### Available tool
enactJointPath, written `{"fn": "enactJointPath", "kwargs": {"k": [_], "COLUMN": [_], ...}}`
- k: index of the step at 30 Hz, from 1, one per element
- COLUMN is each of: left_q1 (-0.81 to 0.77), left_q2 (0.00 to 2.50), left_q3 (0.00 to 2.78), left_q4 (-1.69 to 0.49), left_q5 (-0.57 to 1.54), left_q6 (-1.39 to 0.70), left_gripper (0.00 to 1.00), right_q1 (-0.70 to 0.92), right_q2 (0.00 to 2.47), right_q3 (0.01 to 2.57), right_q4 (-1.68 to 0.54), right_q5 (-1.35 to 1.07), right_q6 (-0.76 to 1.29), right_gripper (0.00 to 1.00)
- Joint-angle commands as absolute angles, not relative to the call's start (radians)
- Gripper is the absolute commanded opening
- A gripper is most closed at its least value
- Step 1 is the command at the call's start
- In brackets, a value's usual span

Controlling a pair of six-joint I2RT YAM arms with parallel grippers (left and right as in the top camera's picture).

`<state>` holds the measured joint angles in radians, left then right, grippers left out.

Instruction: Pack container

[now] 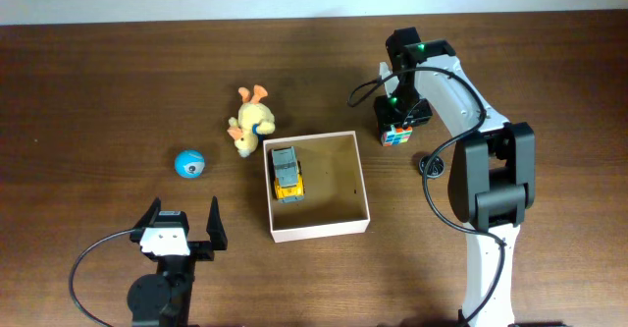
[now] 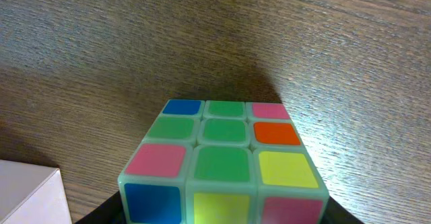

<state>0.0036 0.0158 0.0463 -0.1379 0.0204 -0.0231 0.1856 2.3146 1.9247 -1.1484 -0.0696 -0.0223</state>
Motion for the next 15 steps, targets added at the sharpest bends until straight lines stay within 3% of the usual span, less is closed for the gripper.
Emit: {"fn": "enactJointPath", "kwargs": {"k": [1,15], "left_q1": [0.01,0.01], "left_q2": [0.012,0.012], "left_q3": [0.036,0.036], "left_q4": [-0.135,-0.135], "left_q5": [0.035,0.035], "left_q6": [-0.029,-0.029], "left_gripper": [0.99,0.99], "right_q1": [0.189,0.189], "right_q2": [2.318,2.316], "right_q3": [1.917,2.119], "right_q4": [-1.152,-1.301], "right_q5": [-0.075,-0.076], "right_q6": [-0.019,-0.019], "right_gripper": [0.54,0.54]}}
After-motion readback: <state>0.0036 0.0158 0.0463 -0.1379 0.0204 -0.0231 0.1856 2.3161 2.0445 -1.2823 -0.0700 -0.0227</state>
